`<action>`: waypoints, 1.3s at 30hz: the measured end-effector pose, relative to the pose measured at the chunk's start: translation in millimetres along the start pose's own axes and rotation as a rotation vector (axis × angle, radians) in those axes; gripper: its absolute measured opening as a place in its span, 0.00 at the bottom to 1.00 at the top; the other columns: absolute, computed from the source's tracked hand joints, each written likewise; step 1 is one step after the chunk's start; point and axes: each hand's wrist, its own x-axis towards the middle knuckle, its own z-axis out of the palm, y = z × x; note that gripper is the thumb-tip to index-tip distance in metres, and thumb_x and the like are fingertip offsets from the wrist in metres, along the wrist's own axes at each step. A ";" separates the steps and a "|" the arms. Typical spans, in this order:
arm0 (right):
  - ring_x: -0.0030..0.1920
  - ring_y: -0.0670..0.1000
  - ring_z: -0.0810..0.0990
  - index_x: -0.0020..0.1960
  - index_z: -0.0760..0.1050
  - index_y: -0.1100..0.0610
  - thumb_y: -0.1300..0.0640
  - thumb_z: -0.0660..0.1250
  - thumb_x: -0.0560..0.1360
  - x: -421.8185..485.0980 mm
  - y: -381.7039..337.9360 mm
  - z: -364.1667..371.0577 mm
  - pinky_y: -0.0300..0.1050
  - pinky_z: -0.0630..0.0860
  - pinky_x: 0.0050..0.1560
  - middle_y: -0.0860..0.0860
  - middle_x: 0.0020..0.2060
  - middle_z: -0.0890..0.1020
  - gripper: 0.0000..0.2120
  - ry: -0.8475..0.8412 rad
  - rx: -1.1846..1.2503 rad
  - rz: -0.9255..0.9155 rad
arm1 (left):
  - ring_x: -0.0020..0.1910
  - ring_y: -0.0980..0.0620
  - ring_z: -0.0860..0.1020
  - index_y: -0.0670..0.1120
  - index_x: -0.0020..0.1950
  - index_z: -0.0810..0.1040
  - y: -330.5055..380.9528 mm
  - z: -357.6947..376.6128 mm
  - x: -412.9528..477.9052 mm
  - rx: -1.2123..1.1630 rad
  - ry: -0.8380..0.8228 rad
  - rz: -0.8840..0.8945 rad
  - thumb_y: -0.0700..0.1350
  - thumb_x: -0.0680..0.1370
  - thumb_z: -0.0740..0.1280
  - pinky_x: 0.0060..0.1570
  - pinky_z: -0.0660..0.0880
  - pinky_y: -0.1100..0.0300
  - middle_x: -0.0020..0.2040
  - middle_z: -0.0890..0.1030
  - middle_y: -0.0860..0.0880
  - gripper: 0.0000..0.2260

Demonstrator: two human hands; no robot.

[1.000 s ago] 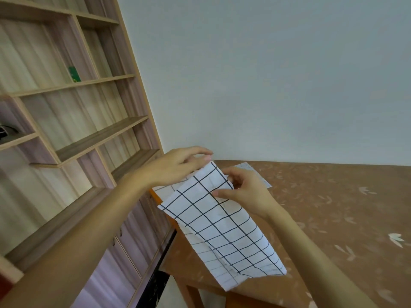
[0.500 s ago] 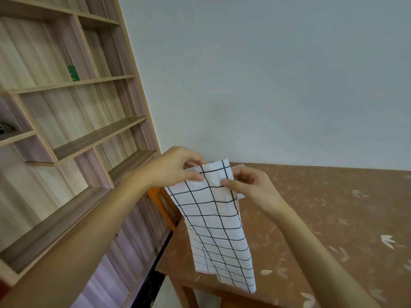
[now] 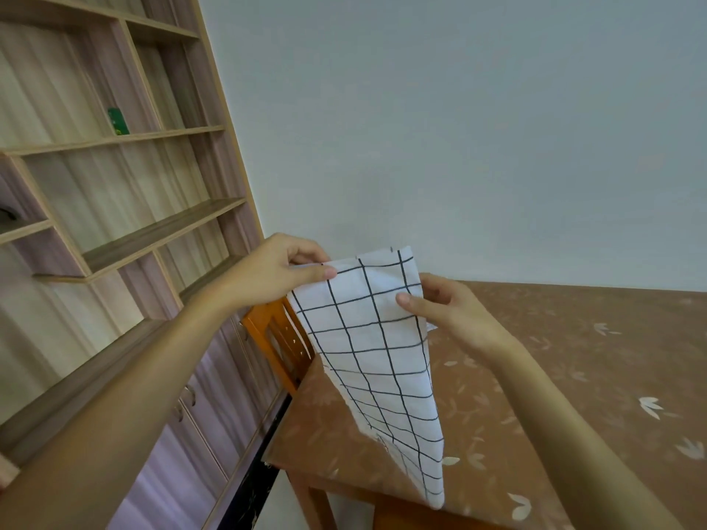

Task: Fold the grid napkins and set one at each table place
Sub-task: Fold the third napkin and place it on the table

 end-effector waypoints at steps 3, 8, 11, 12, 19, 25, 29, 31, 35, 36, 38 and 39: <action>0.57 0.49 0.84 0.57 0.83 0.54 0.54 0.72 0.76 -5.4 6.5 1.9 0.45 0.78 0.60 0.49 0.54 0.86 0.11 -0.122 -0.091 0.095 | 0.41 0.41 0.80 0.50 0.49 0.86 1.7 -5.7 1.5 0.015 0.057 0.015 0.58 0.76 0.73 0.46 0.74 0.48 0.45 0.85 0.36 0.12; 0.53 0.58 0.86 0.53 0.83 0.62 0.57 0.76 0.73 -0.7 21.4 8.7 0.55 0.81 0.58 0.56 0.49 0.87 0.12 -0.016 -0.075 0.055 | 0.51 0.52 0.85 0.50 0.52 0.86 3.4 -13.2 -0.7 0.108 0.041 -0.031 0.51 0.77 0.73 0.59 0.78 0.49 0.49 0.88 0.50 0.07; 0.52 0.70 0.81 0.49 0.80 0.68 0.48 0.82 0.65 5.5 20.9 14.3 0.70 0.76 0.55 0.67 0.48 0.83 0.26 0.032 -0.138 0.022 | 0.59 0.57 0.80 0.58 0.62 0.81 11.4 -7.7 -1.4 0.238 0.015 -0.094 0.61 0.72 0.75 0.64 0.75 0.55 0.57 0.84 0.53 0.20; 0.51 0.69 0.82 0.48 0.81 0.67 0.51 0.82 0.65 8.3 20.0 16.6 0.69 0.77 0.54 0.65 0.47 0.84 0.22 0.046 -0.132 0.007 | 0.60 0.57 0.79 0.60 0.64 0.79 16.7 -4.5 0.4 0.247 0.016 -0.108 0.63 0.70 0.75 0.64 0.75 0.55 0.58 0.83 0.53 0.24; 0.48 0.61 0.84 0.47 0.82 0.63 0.55 0.82 0.66 12.1 18.3 24.3 0.64 0.79 0.53 0.60 0.46 0.85 0.16 0.058 -0.174 -0.050 | 0.33 0.59 0.77 0.54 0.63 0.78 36.3 6.0 24.6 -0.004 0.085 -0.013 0.52 0.70 0.80 0.40 0.74 0.62 0.47 0.84 0.51 0.24; 0.47 0.51 0.86 0.49 0.82 0.57 0.55 0.81 0.67 7.3 20.4 19.8 0.53 0.82 0.51 0.53 0.46 0.87 0.14 0.075 -0.203 -0.065 | 0.47 0.53 0.84 0.45 0.54 0.86 28.6 1.7 33.7 -0.069 -0.020 -0.013 0.46 0.72 0.78 0.57 0.79 0.53 0.46 0.88 0.46 0.11; 0.38 0.51 0.82 0.44 0.81 0.59 0.47 0.79 0.68 -2.9 40.5 8.4 0.51 0.80 0.42 0.49 0.38 0.84 0.16 0.043 -0.229 -0.003 | 0.45 0.57 0.83 0.46 0.46 0.87 23.5 -1.3 32.4 -0.099 0.065 0.025 0.43 0.75 0.76 0.51 0.78 0.62 0.44 0.88 0.48 0.02; 0.32 0.52 0.68 0.38 0.72 0.66 0.42 0.78 0.68 -11.2 56.0 2.1 0.49 0.66 0.36 0.57 0.31 0.70 0.28 0.032 -0.260 0.015 | 0.45 0.58 0.83 0.46 0.46 0.86 20.3 -8.0 30.1 -0.097 0.078 0.029 0.43 0.75 0.76 0.49 0.77 0.66 0.45 0.87 0.45 0.02; 0.30 0.48 0.66 0.41 0.76 0.65 0.45 0.75 0.72 -25.1 73.1 -8.2 0.44 0.66 0.34 0.55 0.29 0.69 0.22 0.056 -0.194 0.057 | 0.43 0.57 0.82 0.41 0.48 0.85 9.6 -19.4 24.6 -0.085 0.140 0.029 0.44 0.74 0.76 0.48 0.77 0.66 0.47 0.85 0.39 0.07; 0.28 0.45 0.66 0.39 0.78 0.59 0.49 0.75 0.74 -28.3 75.7 -10.9 0.39 0.66 0.32 0.48 0.27 0.70 0.15 0.062 -0.181 0.084 | 0.44 0.55 0.82 0.40 0.48 0.85 6.9 -21.4 23.1 -0.099 0.167 0.016 0.44 0.74 0.76 0.49 0.77 0.63 0.46 0.85 0.39 0.08; 0.25 0.41 0.66 0.32 0.76 0.48 0.55 0.74 0.75 -33.3 80.1 -15.3 0.32 0.65 0.30 0.41 0.24 0.71 0.14 0.057 -0.181 0.078 | 0.44 0.53 0.82 0.42 0.48 0.85 1.5 -26.1 21.1 -0.103 0.218 -0.014 0.45 0.74 0.76 0.51 0.77 0.57 0.47 0.86 0.41 0.08; 0.25 0.40 0.67 0.32 0.76 0.47 0.55 0.74 0.75 -36.0 81.1 -16.3 0.31 0.65 0.30 0.40 0.24 0.71 0.15 0.058 -0.195 0.076 | 0.44 0.53 0.82 0.44 0.48 0.85 -0.3 -28.3 20.4 -0.095 0.237 -0.024 0.46 0.74 0.76 0.50 0.77 0.56 0.47 0.86 0.43 0.07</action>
